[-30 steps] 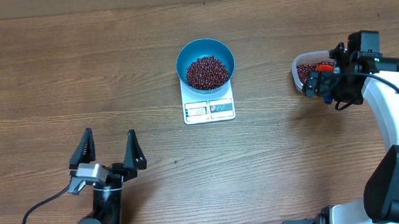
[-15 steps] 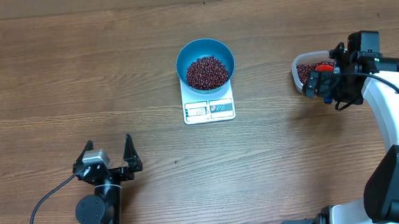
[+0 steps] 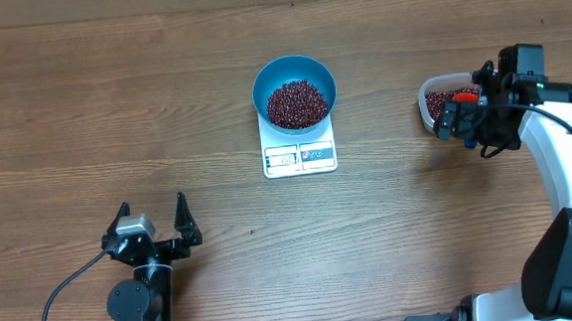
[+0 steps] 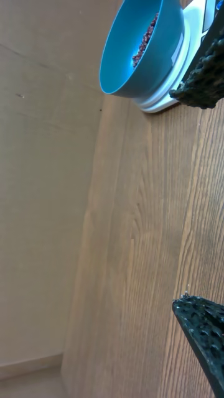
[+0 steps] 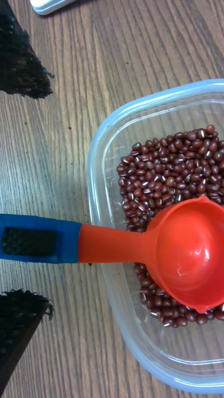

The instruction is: Scoop item into bowl and weigh 150g on scale

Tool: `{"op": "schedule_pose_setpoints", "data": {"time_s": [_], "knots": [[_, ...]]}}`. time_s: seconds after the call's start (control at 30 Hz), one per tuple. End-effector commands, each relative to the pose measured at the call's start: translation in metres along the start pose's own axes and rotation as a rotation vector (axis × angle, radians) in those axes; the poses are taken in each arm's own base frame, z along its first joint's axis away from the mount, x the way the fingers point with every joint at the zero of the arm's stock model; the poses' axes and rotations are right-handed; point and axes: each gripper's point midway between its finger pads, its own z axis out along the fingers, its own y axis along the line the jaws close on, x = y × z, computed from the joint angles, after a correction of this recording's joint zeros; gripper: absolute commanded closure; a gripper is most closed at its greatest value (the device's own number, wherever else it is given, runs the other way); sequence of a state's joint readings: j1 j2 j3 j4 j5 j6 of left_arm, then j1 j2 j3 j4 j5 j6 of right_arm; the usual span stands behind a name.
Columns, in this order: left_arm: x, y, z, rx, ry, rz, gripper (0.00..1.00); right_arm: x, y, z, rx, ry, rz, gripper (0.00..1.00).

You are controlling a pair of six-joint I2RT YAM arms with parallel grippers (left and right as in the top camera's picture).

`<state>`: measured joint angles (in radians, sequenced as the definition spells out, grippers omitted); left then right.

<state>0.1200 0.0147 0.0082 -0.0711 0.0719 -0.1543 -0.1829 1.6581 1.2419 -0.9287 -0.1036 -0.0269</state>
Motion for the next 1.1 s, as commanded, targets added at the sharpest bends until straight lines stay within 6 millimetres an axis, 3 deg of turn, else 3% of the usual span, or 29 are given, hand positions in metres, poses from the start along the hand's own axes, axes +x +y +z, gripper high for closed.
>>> {"op": "schedule_pose_setpoints", "data": {"time_s": [0.0,0.37,0.6,1.07], "knots": [[0.000,0.000,0.000,0.001,-0.006,-0.015,0.01,-0.010,-0.001,-0.005,0.005,-0.027,-0.008,0.00],[0.000,-0.001,0.000,0.004,-0.006,-0.014,0.00,-0.010,-0.001,-0.005,0.005,-0.027,-0.008,0.00],[0.002,-0.015,-0.001,0.061,0.004,-0.010,0.00,-0.010,-0.001,-0.005,0.005,-0.027,-0.008,0.00],[0.002,-0.014,0.000,0.056,0.004,-0.010,0.00,-0.010,-0.001,-0.005,0.005,-0.027,-0.008,0.00]]}}
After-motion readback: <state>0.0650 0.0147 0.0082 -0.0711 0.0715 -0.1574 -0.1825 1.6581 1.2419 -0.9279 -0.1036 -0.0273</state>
